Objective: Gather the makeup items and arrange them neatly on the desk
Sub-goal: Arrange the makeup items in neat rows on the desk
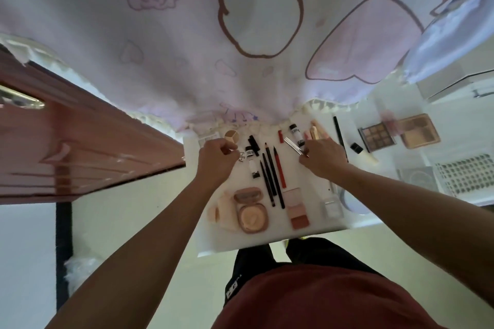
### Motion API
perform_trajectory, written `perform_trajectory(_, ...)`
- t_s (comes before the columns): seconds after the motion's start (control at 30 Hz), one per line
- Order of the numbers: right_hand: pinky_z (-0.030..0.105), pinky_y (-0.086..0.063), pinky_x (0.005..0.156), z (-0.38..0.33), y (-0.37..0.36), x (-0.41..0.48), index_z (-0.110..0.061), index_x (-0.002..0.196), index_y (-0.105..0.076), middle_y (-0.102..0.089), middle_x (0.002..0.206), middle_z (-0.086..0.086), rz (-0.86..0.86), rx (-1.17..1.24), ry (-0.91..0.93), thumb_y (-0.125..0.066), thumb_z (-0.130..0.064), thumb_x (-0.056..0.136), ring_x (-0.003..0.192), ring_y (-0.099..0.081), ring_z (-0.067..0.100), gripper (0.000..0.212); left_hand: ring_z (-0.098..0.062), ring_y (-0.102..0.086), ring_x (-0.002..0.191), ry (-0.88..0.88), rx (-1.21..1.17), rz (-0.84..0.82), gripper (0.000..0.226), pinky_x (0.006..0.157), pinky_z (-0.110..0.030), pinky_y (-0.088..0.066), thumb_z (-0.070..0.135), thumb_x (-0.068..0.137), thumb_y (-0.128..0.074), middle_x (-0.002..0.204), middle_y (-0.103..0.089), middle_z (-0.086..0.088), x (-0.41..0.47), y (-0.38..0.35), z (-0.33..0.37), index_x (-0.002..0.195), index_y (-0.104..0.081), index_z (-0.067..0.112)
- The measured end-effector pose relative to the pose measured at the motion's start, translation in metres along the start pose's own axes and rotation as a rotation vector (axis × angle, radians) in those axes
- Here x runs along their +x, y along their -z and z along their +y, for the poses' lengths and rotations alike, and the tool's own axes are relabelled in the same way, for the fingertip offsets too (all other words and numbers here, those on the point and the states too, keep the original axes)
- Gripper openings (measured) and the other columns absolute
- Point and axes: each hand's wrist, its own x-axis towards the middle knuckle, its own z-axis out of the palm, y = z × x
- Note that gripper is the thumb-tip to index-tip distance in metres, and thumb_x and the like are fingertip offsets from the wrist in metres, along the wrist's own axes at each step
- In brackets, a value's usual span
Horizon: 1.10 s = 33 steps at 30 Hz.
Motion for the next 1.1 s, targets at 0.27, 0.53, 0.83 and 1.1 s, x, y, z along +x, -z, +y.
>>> perform_trajectory(0.27, 0.049, -0.037, 0.107, 0.000, 0.027, -0.045, -0.020, 0.093, -0.060, -0.068, 0.105, 0.010, -0.001, 0.252, 0.258, -0.055, -0.031, 0.095, 0.121, -0.053, 0.032, 0.013, -0.016, -0.063, 0.064, -0.065, -0.085, -0.192, 0.010, 0.056, -0.023, -0.049, 0.017, 0.089, -0.068, 0.086, -0.069, -0.010, -0.025, -0.004, 0.031, 0.094, -0.068, 0.008)
perform_trajectory(0.53, 0.048, -0.043, 0.096, -0.006, 0.046, -0.087, -0.020, 0.108, -0.059, -0.045, 0.071, -0.018, 0.106, 0.330, 0.495, -0.051, -0.023, 0.098, 0.070, -0.049, 0.012, 0.013, -0.021, -0.063, 0.065, -0.086, -0.239, -0.351, 0.012, 0.058, -0.024, -0.053, 0.008, 0.084, -0.072, 0.084, -0.069, -0.026, -0.051, -0.004, 0.047, 0.089, -0.073, -0.003)
perform_trajectory(0.83, 0.040, -0.047, 0.079, -0.020, 0.057, -0.104, -0.021, 0.101, -0.057, -0.046, 0.063, -0.011, 0.081, 0.163, 0.557, -0.039, -0.039, 0.103, 0.071, -0.061, 0.018, 0.026, -0.019, -0.065, 0.062, -0.109, -0.287, -0.327, 0.004, 0.057, -0.023, -0.054, 0.005, 0.082, -0.073, 0.076, -0.070, -0.020, -0.074, 0.001, 0.054, 0.082, -0.074, 0.001)
perform_trajectory(1.1, 0.032, -0.037, 0.050, -0.023, 0.052, -0.111, -0.018, 0.105, -0.060, -0.049, 0.058, -0.007, 0.104, 0.197, 0.598, -0.040, -0.035, 0.103, 0.048, -0.045, 0.014, 0.027, -0.014, -0.064, 0.058, -0.059, -0.315, -0.317, 0.007, 0.056, -0.022, -0.052, 0.007, 0.084, -0.072, 0.068, -0.071, -0.009, -0.083, 0.002, 0.047, 0.085, -0.074, 0.000)
